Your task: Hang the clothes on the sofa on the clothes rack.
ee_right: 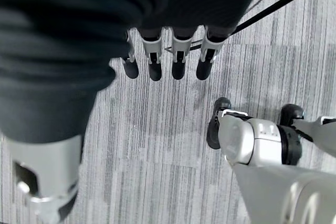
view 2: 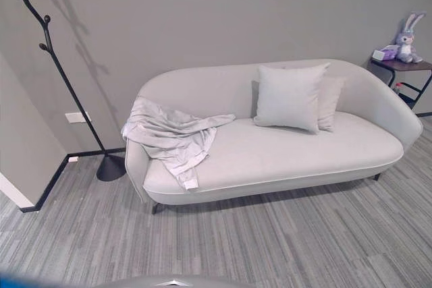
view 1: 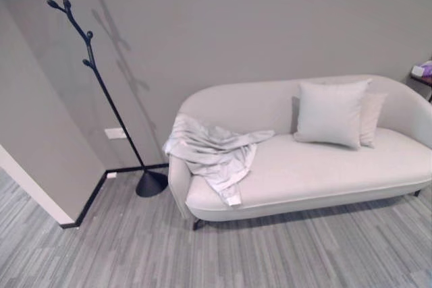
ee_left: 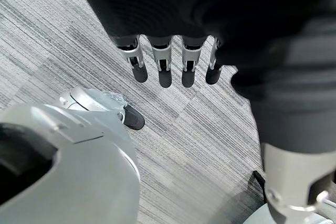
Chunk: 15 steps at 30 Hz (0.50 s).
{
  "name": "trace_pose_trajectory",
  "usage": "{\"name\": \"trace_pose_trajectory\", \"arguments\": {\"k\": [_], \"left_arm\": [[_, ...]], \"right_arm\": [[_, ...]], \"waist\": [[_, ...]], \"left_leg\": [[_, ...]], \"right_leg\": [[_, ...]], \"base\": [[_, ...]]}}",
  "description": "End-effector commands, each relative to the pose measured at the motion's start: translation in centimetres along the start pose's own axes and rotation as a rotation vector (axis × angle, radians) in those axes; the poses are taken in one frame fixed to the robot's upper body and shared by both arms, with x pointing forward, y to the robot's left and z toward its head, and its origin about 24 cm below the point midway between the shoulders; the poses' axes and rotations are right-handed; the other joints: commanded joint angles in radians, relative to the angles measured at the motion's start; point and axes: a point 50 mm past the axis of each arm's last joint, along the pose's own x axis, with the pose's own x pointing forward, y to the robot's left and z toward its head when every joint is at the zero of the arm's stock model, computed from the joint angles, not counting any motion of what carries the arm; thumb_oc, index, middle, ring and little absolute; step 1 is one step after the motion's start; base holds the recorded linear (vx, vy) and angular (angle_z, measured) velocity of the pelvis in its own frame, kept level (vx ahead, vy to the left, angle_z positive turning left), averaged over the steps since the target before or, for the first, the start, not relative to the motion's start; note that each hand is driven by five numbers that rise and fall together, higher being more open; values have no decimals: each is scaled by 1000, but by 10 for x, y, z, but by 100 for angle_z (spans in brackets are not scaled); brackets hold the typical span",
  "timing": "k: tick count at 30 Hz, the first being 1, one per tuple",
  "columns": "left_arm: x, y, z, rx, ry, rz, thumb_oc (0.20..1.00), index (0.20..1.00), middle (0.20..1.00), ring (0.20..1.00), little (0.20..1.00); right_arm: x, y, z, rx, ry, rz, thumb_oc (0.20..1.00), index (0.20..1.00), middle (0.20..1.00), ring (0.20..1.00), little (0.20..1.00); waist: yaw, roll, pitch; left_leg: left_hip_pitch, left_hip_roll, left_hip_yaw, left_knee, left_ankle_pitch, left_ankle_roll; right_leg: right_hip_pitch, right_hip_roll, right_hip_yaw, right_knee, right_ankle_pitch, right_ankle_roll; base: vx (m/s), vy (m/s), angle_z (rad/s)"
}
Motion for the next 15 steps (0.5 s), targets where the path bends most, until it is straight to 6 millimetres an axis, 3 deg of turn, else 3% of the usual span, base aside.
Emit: {"name": "trace_pose_trajectory", "arguments": {"k": [1,15], "left_arm": [[0,-15,10,15,-30,-41,1000,1000,1000,1000,1000],[0,-23,10,193,-35,-88,1000,1000,1000,1000,1000]], "right_arm": [[-1,12,-11,-25,46,4,1000,1000,1000,1000,1000],[-1,15,-11,-134,37,32,1000,1000,1000,1000,1000]], "waist": [[3,-26,17],[4,-32,25]], "left_leg": [[-1,-22,-43,-74,36,-19],[-2,-13,-48,-44,18,-24]], "right_leg": [[73,-20,53,-264,185,69],[76,-13,57,-249,171,64]], "base": [[7,-12,6],[8,-15,2]]}}
